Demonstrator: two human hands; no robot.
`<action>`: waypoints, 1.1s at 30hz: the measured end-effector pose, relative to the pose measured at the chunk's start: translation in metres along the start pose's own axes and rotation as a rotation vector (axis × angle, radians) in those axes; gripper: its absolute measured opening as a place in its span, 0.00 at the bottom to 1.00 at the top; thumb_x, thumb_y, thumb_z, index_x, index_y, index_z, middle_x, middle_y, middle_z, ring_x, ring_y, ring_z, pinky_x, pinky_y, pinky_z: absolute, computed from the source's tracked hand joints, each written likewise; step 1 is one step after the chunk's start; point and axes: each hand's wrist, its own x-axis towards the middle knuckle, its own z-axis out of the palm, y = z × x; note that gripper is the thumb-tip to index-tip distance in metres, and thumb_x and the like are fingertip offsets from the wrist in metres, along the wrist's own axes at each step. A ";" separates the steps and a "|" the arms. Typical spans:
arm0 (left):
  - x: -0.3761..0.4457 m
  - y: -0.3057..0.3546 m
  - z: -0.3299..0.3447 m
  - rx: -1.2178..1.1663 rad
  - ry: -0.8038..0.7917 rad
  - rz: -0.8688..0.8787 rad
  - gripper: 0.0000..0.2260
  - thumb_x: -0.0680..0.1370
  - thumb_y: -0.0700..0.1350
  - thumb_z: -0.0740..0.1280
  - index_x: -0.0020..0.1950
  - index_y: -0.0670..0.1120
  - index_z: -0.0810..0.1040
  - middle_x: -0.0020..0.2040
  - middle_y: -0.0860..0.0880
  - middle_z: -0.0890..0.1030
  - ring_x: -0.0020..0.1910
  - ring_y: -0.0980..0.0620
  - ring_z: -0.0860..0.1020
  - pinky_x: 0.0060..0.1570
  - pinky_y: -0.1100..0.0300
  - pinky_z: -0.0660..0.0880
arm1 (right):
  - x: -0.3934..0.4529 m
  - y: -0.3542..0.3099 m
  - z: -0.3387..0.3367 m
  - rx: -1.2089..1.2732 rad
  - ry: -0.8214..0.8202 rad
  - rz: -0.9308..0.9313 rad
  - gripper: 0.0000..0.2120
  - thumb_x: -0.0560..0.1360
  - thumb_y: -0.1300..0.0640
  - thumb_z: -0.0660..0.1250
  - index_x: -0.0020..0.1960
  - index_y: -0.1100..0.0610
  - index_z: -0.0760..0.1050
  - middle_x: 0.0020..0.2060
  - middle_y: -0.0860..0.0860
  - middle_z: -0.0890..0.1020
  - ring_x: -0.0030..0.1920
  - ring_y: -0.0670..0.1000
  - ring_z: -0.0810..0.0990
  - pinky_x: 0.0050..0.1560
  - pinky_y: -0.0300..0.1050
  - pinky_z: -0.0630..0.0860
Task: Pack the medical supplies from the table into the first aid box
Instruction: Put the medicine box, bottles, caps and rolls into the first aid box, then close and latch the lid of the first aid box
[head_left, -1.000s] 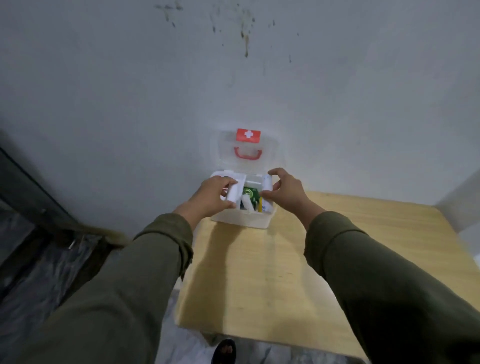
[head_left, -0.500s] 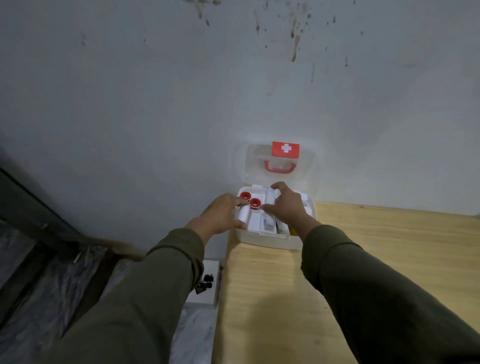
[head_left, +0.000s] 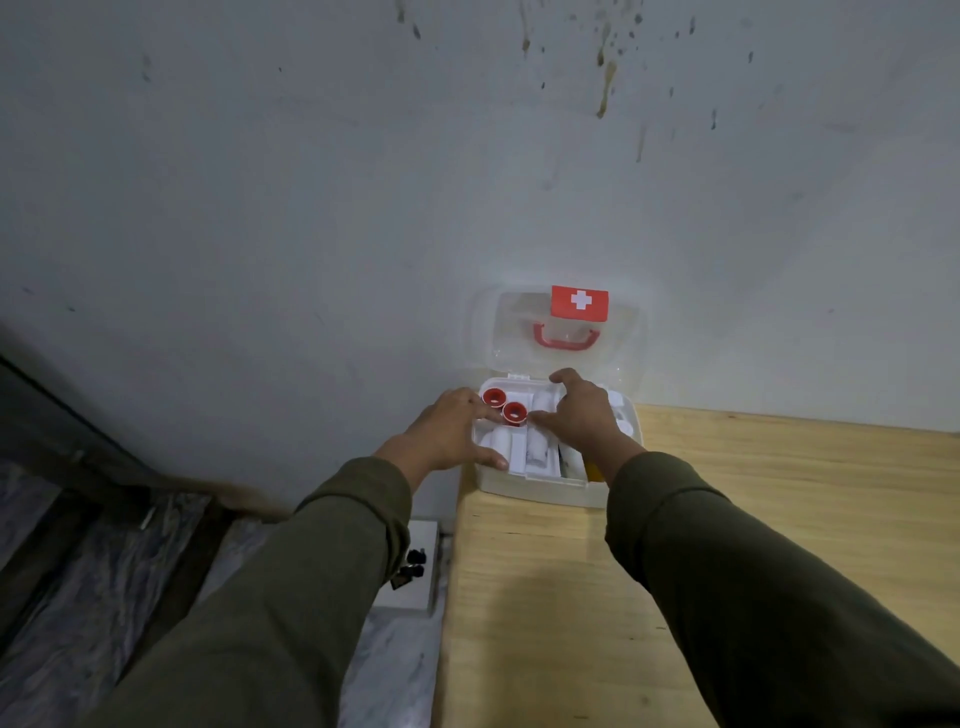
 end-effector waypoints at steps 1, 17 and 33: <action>0.002 0.000 -0.001 -0.016 0.028 0.003 0.28 0.67 0.56 0.75 0.65 0.52 0.74 0.65 0.48 0.71 0.65 0.48 0.68 0.65 0.51 0.66 | 0.000 -0.001 -0.003 0.003 0.020 -0.015 0.27 0.69 0.52 0.74 0.64 0.54 0.67 0.58 0.57 0.78 0.57 0.57 0.77 0.58 0.50 0.76; 0.052 0.051 -0.058 -0.047 0.504 0.107 0.46 0.63 0.58 0.77 0.75 0.52 0.57 0.74 0.47 0.61 0.72 0.47 0.58 0.68 0.48 0.60 | -0.005 -0.027 -0.068 0.394 0.268 -0.281 0.38 0.66 0.45 0.66 0.72 0.46 0.55 0.58 0.55 0.75 0.56 0.55 0.76 0.55 0.49 0.78; 0.010 0.058 -0.035 -0.153 0.495 0.125 0.40 0.62 0.54 0.79 0.68 0.49 0.66 0.69 0.47 0.62 0.68 0.48 0.65 0.66 0.55 0.66 | -0.049 -0.008 -0.064 0.326 0.260 -0.237 0.28 0.74 0.57 0.66 0.71 0.52 0.62 0.56 0.57 0.78 0.46 0.51 0.77 0.44 0.37 0.74</action>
